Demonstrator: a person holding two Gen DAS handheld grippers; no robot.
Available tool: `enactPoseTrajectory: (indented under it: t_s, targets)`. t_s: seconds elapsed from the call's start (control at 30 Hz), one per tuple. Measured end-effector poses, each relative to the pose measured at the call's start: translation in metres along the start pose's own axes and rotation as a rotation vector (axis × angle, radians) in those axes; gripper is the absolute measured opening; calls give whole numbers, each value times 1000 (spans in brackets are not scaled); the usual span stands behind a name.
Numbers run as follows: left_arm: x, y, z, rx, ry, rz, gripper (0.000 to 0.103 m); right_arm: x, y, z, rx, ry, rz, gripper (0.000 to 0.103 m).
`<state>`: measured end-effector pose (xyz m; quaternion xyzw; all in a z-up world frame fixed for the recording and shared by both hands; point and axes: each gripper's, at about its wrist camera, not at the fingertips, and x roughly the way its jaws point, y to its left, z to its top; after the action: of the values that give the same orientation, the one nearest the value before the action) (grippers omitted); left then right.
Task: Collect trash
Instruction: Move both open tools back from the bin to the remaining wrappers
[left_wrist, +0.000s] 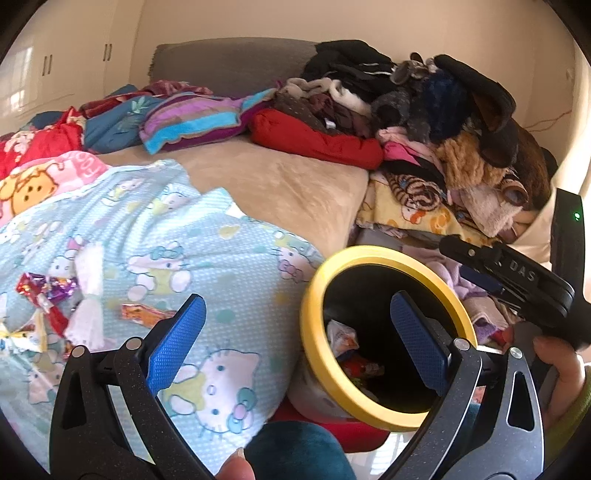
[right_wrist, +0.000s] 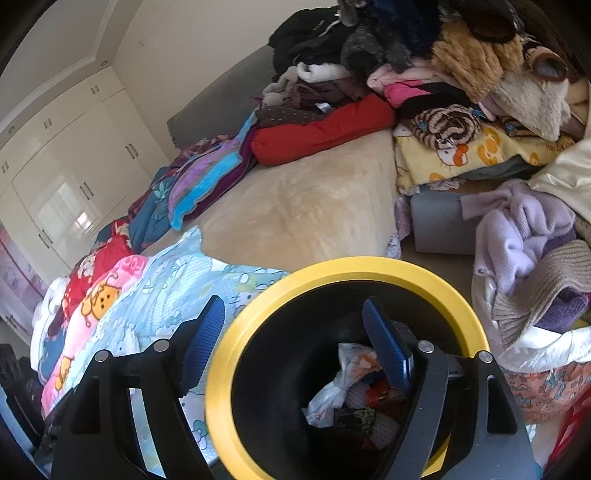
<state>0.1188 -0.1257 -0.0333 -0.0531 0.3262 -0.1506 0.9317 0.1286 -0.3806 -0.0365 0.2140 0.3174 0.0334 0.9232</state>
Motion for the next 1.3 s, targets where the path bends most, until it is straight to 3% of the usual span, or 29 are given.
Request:
enactPoseTrajectory:
  t_s: [1.3]
  targets:
    - [-50,120,17,-129,-111,217,92,11,133,-49,-266,64,165,79]
